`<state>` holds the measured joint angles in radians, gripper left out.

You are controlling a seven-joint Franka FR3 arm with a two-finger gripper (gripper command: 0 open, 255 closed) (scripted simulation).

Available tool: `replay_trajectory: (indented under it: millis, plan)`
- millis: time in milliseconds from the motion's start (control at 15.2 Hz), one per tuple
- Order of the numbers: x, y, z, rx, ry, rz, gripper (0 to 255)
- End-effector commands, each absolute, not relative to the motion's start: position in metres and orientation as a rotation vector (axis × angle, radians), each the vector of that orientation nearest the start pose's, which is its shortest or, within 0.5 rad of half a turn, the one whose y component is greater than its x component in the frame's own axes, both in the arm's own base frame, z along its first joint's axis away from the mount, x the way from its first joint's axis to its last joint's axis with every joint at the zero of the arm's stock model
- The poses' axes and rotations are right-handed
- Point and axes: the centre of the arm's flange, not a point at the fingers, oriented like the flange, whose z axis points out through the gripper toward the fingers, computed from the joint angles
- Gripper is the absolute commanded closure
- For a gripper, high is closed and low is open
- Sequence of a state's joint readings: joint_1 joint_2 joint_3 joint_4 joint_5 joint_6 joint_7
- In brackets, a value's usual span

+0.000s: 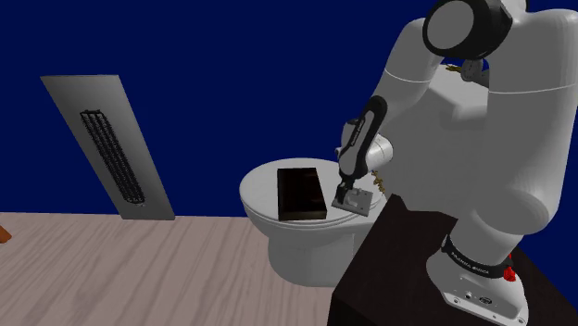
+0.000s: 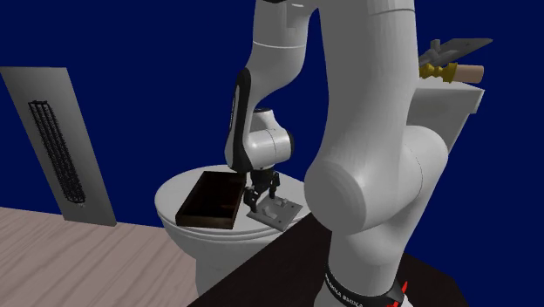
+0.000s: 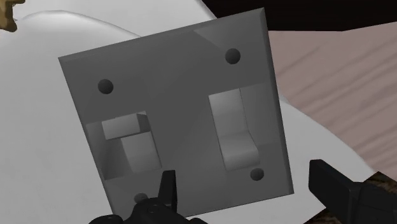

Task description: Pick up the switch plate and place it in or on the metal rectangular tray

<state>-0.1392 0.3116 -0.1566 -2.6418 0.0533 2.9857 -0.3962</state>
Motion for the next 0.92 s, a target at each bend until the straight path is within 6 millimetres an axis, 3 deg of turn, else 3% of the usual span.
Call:
replay_trajectory:
  millis: [0,462,528,858]
  plan:
    - [0.4,-0.1313,0.1352,-3.189,-0.089,-0.036,0]
    - [0.4,-0.1313,0.1353,-3.189,-0.089,-0.036,0]
    - [0.4,-0.1313,0.1353,-3.189,-0.089,-0.036,255]
    - [0.4,-0.1313,0.1353,-3.189,-0.089,-0.036,255]
